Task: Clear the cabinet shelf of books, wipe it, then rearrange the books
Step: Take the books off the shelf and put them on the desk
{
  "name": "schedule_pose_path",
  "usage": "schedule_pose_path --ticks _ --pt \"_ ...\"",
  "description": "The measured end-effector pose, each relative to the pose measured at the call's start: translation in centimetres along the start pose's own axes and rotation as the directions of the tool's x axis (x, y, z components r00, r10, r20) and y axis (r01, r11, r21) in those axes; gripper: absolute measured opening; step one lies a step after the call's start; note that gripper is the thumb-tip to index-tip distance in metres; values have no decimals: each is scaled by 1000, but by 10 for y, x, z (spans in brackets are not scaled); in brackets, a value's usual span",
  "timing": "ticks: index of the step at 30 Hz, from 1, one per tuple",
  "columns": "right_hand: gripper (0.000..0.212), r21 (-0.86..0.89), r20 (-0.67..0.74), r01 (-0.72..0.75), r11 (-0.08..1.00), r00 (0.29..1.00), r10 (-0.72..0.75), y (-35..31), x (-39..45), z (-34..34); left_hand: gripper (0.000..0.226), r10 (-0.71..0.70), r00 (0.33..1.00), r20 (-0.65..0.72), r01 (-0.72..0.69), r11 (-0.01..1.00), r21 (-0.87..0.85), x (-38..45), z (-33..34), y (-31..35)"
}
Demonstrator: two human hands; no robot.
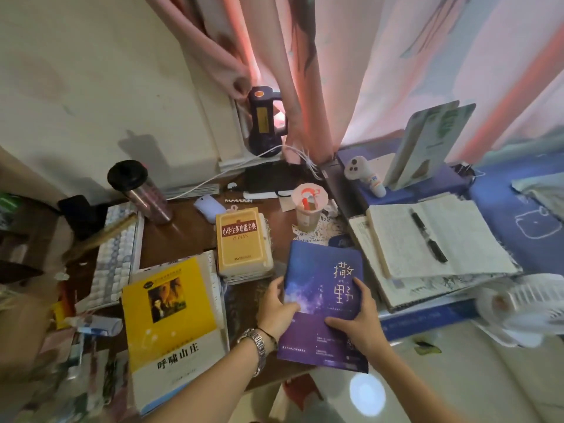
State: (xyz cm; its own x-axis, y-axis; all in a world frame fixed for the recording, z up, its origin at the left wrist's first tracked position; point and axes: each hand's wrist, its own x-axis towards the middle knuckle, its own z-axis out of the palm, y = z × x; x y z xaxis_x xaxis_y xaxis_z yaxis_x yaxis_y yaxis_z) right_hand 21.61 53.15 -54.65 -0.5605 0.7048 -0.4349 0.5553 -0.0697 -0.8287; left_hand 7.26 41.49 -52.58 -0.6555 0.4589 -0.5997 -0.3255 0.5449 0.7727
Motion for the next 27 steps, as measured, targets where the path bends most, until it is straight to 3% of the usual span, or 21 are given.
schedule_pose_path --ticks 7,18,25,27 --pt "110 -20 88 -59 998 994 61 12 20 9 64 -78 997 -24 81 989 121 25 8 -17" --pt "95 15 130 -124 992 984 121 22 38 9 70 -104 994 39 90 959 267 54 17 -18" --pt "93 -102 129 -95 990 986 108 24 42 11 80 -169 984 53 130 891 436 61 14 -15" --pt "93 -194 132 -87 977 985 113 20 43 12 73 -172 977 128 96 885 456 62 9 -12"
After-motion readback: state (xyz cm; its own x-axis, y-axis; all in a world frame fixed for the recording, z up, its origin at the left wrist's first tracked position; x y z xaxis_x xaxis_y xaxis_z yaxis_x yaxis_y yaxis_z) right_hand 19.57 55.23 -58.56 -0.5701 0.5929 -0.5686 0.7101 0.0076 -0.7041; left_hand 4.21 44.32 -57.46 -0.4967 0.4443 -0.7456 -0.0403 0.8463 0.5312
